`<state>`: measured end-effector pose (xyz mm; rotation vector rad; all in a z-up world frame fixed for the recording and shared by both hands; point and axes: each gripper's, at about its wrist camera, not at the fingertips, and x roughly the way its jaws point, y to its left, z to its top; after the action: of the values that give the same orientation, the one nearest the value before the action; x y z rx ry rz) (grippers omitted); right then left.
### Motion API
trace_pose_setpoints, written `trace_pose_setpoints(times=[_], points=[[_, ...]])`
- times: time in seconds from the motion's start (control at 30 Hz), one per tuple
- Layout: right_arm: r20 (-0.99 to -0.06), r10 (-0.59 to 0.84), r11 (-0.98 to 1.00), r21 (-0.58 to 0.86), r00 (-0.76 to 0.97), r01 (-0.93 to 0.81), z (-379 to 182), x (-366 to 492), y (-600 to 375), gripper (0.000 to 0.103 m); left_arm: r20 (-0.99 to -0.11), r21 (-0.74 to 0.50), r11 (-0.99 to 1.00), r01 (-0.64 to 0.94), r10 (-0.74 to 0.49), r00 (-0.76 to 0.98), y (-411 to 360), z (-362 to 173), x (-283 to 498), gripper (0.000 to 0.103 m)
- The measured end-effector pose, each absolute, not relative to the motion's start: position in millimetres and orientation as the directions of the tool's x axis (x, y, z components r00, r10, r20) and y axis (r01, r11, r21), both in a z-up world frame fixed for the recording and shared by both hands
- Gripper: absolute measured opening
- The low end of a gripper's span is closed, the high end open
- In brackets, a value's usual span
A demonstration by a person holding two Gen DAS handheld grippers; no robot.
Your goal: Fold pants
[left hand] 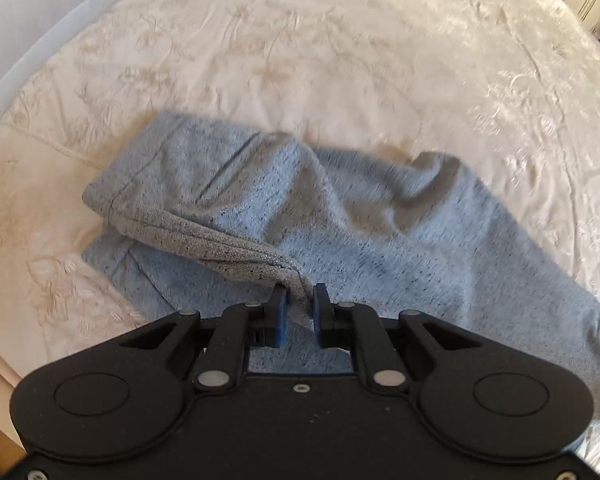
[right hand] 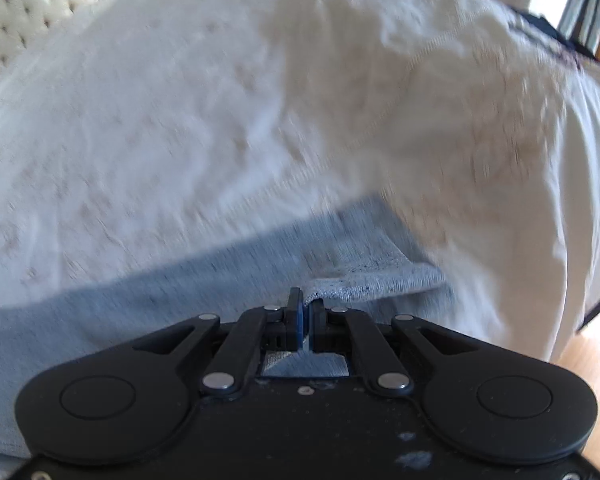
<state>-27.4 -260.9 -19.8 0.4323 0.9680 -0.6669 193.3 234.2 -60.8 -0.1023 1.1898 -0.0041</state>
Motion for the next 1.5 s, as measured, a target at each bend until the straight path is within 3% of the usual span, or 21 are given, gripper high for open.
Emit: trace_pose_setpoints(times=[0.13, 0.33, 0.53, 0.63, 0.8, 0.87, 1.03, 1.13, 1.4, 1.5], points=[[-0.76, -0.379, 0.738, 0.097, 0.528, 0.668, 17.3, -38.1, -252.4, 0.003, -0.932, -0.058, 0.998, -0.014, -0.05, 0.358, 234.9, -70.2, 180.5, 0.017], [-0.912, -0.315, 0.708, -0.041, 0.264, 0.705, -74.6, -49.9, -267.7, 0.002, -0.97, 0.017, 1.0, 0.01, 0.014, 0.243, 241.6, -118.8, 166.1, 0.017], [-0.914, -0.32, 0.678, -0.038, 0.248, 0.734, -81.6, -49.0, -265.1, 0.003, -0.974, 0.029, 0.999, 0.016, 0.024, 0.226, 238.7, -125.1, 170.9, 0.017], [-0.871, -0.363, 0.716, -0.032, 0.332, 0.697, -51.6, -31.9, -261.6, 0.003, -0.975, 0.003, 1.0, -0.016, 0.007, 0.224, 243.4, -123.1, 173.9, 0.017], [-0.706, -0.404, 0.795, 0.045, 0.582, 0.605, 33.2, -12.8, -250.0, 0.002, -0.97, -0.009, 1.0, -0.017, -0.005, 0.242, 249.4, -120.1, 174.4, 0.017], [-0.671, -0.423, 0.817, 0.007, 0.609, 0.577, 39.1, -18.7, -243.5, 0.002, -0.969, -0.005, 1.0, -0.014, -0.002, 0.245, 248.5, -122.6, 172.4, 0.017], [-0.841, -0.407, 0.766, -0.102, 0.356, 0.635, -59.0, -35.4, -265.6, 0.002, -0.97, 0.013, 1.0, -0.006, 0.014, 0.243, 245.6, -125.5, 168.6, 0.017], [-0.902, -0.348, 0.729, -0.09, 0.256, 0.678, -100.3, -47.6, -274.7, 0.002, -0.969, 0.028, 1.0, -0.007, 0.029, 0.244, 242.3, -125.7, 168.8, 0.017], [-0.894, -0.329, 0.708, -0.019, 0.306, 0.706, -95.1, -53.9, -286.4, 0.003, -0.969, 0.056, 0.998, -0.028, 0.061, 0.238, 235.9, -125.4, 170.7, 0.018], [-0.915, -0.306, 0.694, -0.026, 0.262, 0.719, -96.6, -55.3, -291.9, 0.011, -0.97, 0.095, 0.995, -0.025, 0.099, 0.224, 230.7, -125.1, 169.9, 0.028]])
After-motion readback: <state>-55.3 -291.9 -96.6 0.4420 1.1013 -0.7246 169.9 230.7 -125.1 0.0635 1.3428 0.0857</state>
